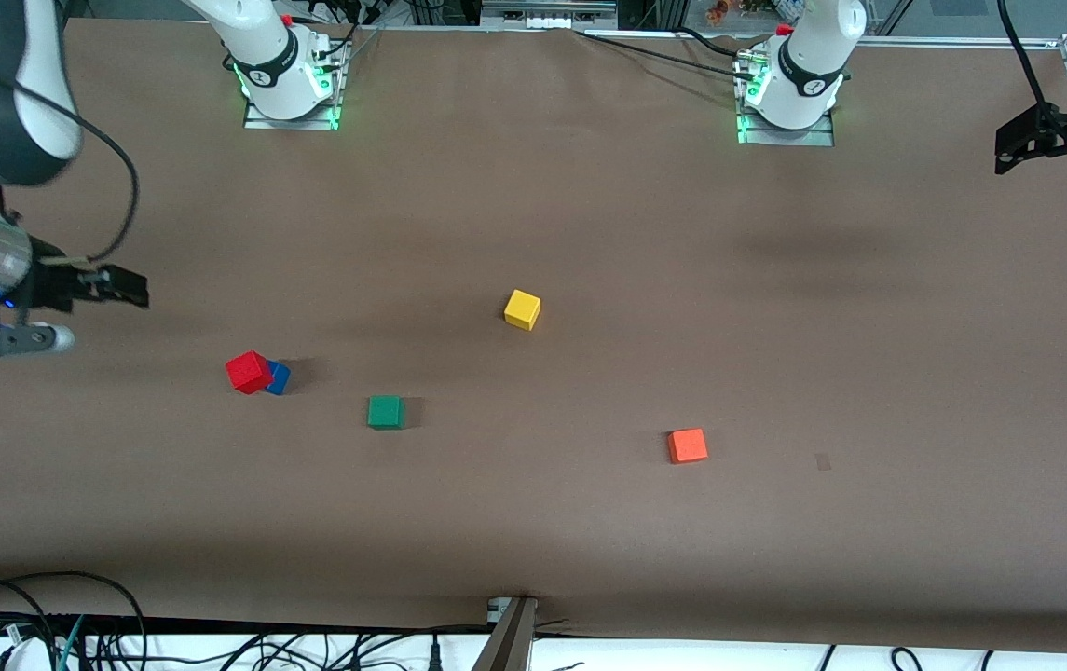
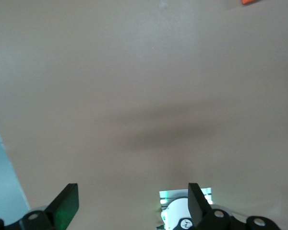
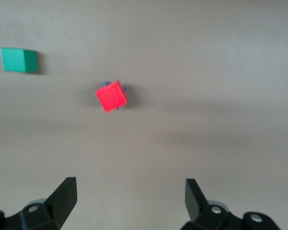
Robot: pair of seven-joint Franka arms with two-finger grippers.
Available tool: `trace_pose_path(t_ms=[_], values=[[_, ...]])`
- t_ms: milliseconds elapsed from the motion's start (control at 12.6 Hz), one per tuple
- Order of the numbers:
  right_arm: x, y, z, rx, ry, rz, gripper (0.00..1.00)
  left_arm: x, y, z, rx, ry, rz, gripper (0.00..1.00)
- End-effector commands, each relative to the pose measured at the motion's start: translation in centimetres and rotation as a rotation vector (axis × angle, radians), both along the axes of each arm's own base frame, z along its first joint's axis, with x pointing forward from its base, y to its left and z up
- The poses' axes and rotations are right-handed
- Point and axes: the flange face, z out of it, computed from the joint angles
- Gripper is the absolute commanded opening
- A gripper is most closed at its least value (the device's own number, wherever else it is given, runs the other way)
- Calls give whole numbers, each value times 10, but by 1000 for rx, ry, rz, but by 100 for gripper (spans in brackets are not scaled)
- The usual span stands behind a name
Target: Pass red block to right arm, stack on blue
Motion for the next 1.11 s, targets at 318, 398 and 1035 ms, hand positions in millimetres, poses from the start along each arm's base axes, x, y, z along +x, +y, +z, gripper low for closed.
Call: trace_pose_path(t_ms=[318, 398, 1035], values=[[-51, -19, 83, 21, -42, -81, 100, -26, -1, -22, -56, -51, -13, 100], [-50, -33, 87, 27, -72, -100, 100, -24, -1, -23, -56, -57, -14, 100], [-83, -46, 66, 12, -94, -180, 100, 11, -9, -16, -66, -116, -27, 100]])
